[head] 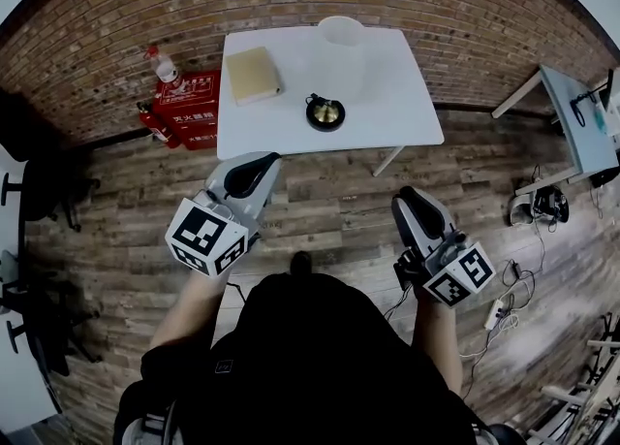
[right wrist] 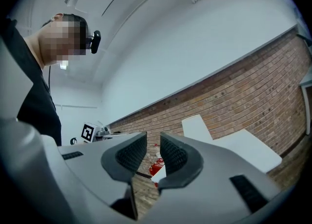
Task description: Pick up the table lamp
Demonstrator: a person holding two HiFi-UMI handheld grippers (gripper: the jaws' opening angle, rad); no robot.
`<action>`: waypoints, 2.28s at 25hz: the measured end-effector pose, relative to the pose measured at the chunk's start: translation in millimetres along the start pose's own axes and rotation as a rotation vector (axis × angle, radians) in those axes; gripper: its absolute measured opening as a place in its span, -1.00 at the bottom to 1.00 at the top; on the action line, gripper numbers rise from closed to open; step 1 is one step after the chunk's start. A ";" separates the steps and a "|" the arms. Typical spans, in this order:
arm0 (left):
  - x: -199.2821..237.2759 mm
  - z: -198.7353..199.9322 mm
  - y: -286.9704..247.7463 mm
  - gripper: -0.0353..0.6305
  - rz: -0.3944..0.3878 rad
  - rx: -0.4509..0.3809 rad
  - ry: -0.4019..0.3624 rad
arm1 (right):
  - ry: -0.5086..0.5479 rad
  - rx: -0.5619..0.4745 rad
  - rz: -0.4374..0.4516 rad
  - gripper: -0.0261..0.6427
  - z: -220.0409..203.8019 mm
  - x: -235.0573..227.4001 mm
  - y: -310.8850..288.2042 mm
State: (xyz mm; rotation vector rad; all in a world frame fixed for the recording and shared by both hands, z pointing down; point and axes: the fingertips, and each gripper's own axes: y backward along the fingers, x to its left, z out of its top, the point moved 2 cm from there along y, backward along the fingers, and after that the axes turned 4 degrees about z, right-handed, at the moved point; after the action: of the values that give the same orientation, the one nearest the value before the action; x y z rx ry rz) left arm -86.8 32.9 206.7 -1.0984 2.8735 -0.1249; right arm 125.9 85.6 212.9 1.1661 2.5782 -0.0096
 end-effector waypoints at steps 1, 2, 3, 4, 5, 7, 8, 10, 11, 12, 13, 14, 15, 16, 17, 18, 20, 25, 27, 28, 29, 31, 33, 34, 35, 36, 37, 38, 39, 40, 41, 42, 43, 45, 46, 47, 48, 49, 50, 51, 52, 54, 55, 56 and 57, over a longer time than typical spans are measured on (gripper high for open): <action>9.5 -0.8 -7.3 -0.87 -0.001 0.006 -0.001 | -0.007 0.003 0.008 -0.65 0.4 -6.6 -12.4; 18.8 -2.3 -14.1 -0.87 0.000 0.013 0.001 | -0.016 0.006 0.012 -0.66 0.1 -13.3 -23.3; 27.5 -4.3 -20.5 -0.87 0.000 0.021 0.008 | -0.028 0.011 0.013 -0.66 -1.0 -19.9 -32.5; 35.1 -6.7 -26.3 -0.87 0.001 0.029 0.017 | -0.042 0.019 0.013 -0.66 -2.4 -26.1 -40.2; 41.3 -9.1 -31.9 -0.87 0.000 0.038 0.025 | -0.054 0.028 0.013 -0.66 -4.0 -31.9 -46.5; 49.7 -12.7 -44.4 -0.87 -0.007 0.052 0.031 | -0.067 0.051 0.015 -0.66 -6.8 -44.5 -57.0; 52.1 -14.0 -51.0 -0.87 -0.011 0.056 0.031 | -0.070 0.061 0.015 -0.66 -8.2 -51.2 -61.5; 53.7 -16.6 -62.3 -0.87 -0.016 0.060 0.039 | -0.083 0.080 0.016 -0.67 -11.5 -63.7 -68.7; 53.8 -18.3 -67.5 -0.87 -0.016 0.063 0.044 | -0.092 0.088 0.017 -0.67 -12.9 -69.5 -71.9; 54.4 -20.2 -73.3 -0.87 -0.014 0.067 0.050 | -0.099 0.096 0.020 -0.67 -13.5 -75.6 -75.7; 55.6 -22.2 -79.9 -0.87 -0.011 0.073 0.055 | -0.103 0.101 0.027 -0.67 -12.9 -82.1 -80.3; 57.4 -24.4 -87.2 -0.87 -0.007 0.079 0.058 | -0.106 0.104 0.036 -0.67 -11.6 -89.2 -85.2; 59.3 -26.7 -95.1 -0.87 0.000 0.086 0.060 | -0.108 0.105 0.046 -0.67 -10.1 -97.0 -89.9; 61.1 -29.2 -102.9 -0.87 0.009 0.092 0.061 | -0.112 0.106 0.056 -0.67 -9.2 -105.5 -93.9; 62.7 -31.8 -110.4 -0.87 0.021 0.098 0.063 | -0.117 0.108 0.064 -0.67 -9.0 -114.4 -97.0; 64.3 -34.4 -117.5 -0.87 0.035 0.103 0.067 | -0.123 0.112 0.070 -0.68 -9.2 -123.4 -99.4; 69.0 -37.5 -131.4 -0.87 0.072 0.114 0.075 | -0.132 0.122 0.081 -0.68 -8.0 -141.3 -104.0; 85.3 -40.5 -175.6 -0.87 0.166 0.131 0.047 | -0.110 0.147 0.110 -0.69 -4.9 -193.7 -117.4; 86.1 -49.7 -186.2 -0.87 0.196 0.143 0.052 | -0.104 0.154 0.126 -0.69 -12.9 -209.1 -118.9; 86.2 -55.0 -189.0 -0.87 0.210 0.149 0.051 | -0.102 0.155 0.134 -0.69 -18.1 -215.3 -119.8; 87.0 -60.4 -191.6 -0.87 0.221 0.155 0.046 | -0.100 0.154 0.139 -0.69 -23.3 -221.7 -121.9; 91.6 -71.7 -198.6 -0.87 0.233 0.161 0.040 | -0.098 0.145 0.133 -0.70 -32.0 -235.1 -129.8; 94.9 -83.7 -204.0 -0.87 0.226 0.160 0.045 | -0.105 0.132 0.116 -0.70 -39.6 -241.4 -136.9; 95.7 -89.6 -205.1 -0.87 0.219 0.156 0.053 | -0.111 0.127 0.106 -0.71 -43.8 -241.0 -139.1; 96.6 -95.1 -205.7 -0.87 0.209 0.151 0.061 | -0.115 0.124 0.095 -0.71 -48.3 -239.4 -141.0; 98.2 -100.3 -206.3 -0.87 0.198 0.148 0.066 | -0.118 0.123 0.082 -0.71 -53.2 -237.2 -142.9; 100.0 -105.4 -206.9 -0.87 0.184 0.149 0.069 | -0.119 0.123 0.067 -0.71 -58.6 -234.8 -144.9; 101.9 -110.1 -207.2 -0.87 0.170 0.151 0.068 | -0.121 0.123 0.051 -0.71 -64.6 -232.0 -146.9; 103.8 -114.2 -207.2 -0.87 0.156 0.152 0.063 | -0.123 0.124 0.036 -0.72 -70.9 -229.0 -149.1; 105.8 -117.9 -207.1 -0.87 0.145 0.150 0.057 | -0.125 0.124 0.024 -0.72 -77.1 -226.0 -151.4; 107.6 -121.5 -206.9 -0.87 0.137 0.145 0.052 | -0.126 0.126 0.016 -0.72 -83.2 -223.1 -153.9; 109.4 -125.3 -206.7 -0.87 0.131 0.139 0.048 | -0.125 0.127 0.010 -0.72 -89.0 -220.5 -156.3; 110.8 -129.5 -206.7 -0.87 0.126 0.133 0.045 | -0.121 0.129 0.004 -0.72 -94.7 -218.4 -158.6; 113.0 -139.1 -208.2 -0.87 0.118 0.124 0.036 | -0.103 0.128 -0.009 -0.72 -105.5 -216.8 -162.6; 113.6 -144.5 -209.7 -0.87 0.114 0.122 0.032 | -0.087 0.124 -0.021 -0.73 -110.3 -217.5 -163.8; 113.7 -150.1 -211.6 -0.87 0.110 0.120 0.031 | -0.065 0.119 -0.038 -0.74 -114.6 -219.5 -163.9; 113.1 -155.6 -214.1 -0.87 0.107 0.117 0.030 | -0.039 0.113 -0.060 -0.76 -118.4 -222.8 -163.0; 112.3 -160.6 -217.1 -0.87 0.104 0.113 0.027 | -0.017 0.108 -0.082 -0.78 -122.0 -227.0 -161.9; 111.5 -165.3 -220.1 -0.87 0.101 0.111 0.023 | -0.006 0.102 -0.100 -0.78 -125.7 -231.0 -160.8; 110.8 -170.0 -223.1 -0.87 0.099 0.110 0.019 | -0.004 0.099 -0.113 -0.79 -129.7 -234.3 -160.2; 110.7 -174.9 -226.1 -0.87 0.098 0.111 0.017 | -0.005 0.097 -0.122 -0.79 -133.9 -236.5 -160.2; 112.3 -183.5 -232.2 -0.87 0.099 0.113 0.014 | -0.007 0.094 -0.133 -0.80 -142.0 -238.0 -162.1; 113.0 -186.6 -235.3 -0.87 0.099 0.111 0.010 | -0.005 0.094 -0.135 -0.80 -146.0 -237.9 -163.2; 112.9 -188.8 -238.6 -0.87 0.098 0.106 0.002 | 0.000 0.095 -0.136 -0.80 -150.4 -237.9 -164.1; 112.2 -190.5 -242.0 -0.87 0.096 0.100 -0.007 | 0.006 0.098 -0.136 -0.80 -155.4 -238.7 -164.6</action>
State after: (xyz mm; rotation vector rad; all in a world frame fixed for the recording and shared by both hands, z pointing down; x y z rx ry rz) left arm -26.6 -211.6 416.7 -0.9408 2.8721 -0.2554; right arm 110.1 -178.5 408.3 1.0217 2.6843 -0.1649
